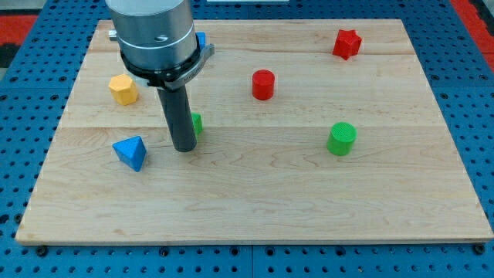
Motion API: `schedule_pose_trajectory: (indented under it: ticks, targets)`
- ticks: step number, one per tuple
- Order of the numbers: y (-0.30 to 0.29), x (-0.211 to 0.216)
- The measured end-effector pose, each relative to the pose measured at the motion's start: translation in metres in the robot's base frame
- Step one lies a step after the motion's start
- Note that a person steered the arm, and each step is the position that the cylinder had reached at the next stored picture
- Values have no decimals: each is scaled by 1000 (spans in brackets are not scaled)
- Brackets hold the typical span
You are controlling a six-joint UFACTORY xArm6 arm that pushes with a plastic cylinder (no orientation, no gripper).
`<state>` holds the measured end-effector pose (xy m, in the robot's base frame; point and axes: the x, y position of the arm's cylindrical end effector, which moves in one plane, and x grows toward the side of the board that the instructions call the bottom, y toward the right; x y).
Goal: Push the green star closer to the blue cube
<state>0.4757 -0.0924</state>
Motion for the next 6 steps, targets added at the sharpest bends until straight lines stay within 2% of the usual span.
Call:
schedule_pose_trajectory:
  ticks: [6]
  targets:
    - [-20,-109]
